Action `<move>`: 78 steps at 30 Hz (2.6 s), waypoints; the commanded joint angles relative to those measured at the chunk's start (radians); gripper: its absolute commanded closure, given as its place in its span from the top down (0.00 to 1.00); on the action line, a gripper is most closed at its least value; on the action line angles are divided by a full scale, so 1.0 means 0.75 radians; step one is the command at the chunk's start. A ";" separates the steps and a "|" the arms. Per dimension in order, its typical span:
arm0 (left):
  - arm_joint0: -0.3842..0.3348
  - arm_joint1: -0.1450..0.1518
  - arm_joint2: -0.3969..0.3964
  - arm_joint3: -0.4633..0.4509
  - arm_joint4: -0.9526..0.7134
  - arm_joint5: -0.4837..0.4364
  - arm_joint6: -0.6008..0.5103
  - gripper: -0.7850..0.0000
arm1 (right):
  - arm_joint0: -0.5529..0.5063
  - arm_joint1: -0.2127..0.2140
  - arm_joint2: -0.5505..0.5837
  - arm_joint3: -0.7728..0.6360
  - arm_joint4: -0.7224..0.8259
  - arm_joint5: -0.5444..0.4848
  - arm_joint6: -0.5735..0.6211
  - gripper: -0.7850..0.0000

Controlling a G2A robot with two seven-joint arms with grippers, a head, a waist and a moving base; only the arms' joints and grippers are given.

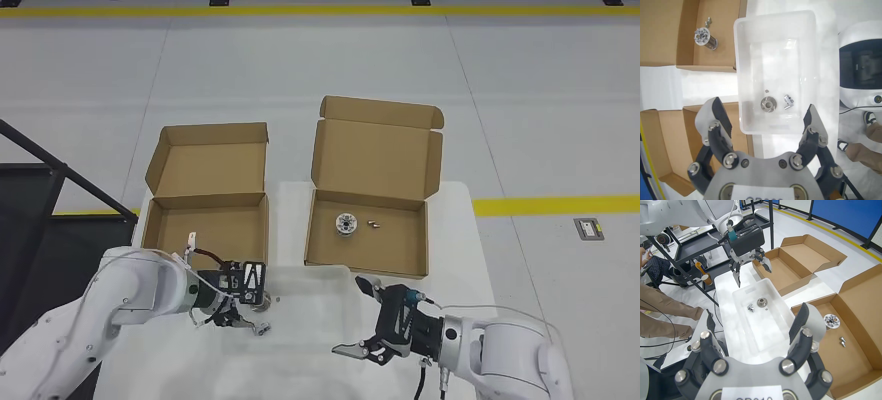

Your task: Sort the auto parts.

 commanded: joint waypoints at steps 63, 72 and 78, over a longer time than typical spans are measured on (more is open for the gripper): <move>-0.428 -0.497 0.696 0.782 0.312 0.022 -0.204 0.38 | 0.000 0.000 0.000 0.000 0.000 0.000 0.000 1.00; -0.400 -0.505 0.656 0.779 0.324 0.005 -0.229 0.15 | 0.000 0.000 0.000 0.000 0.000 0.000 0.000 1.00; -0.388 -0.495 0.624 0.740 0.311 0.000 -0.255 0.00 | 0.000 0.000 0.000 0.000 0.000 0.000 0.000 1.00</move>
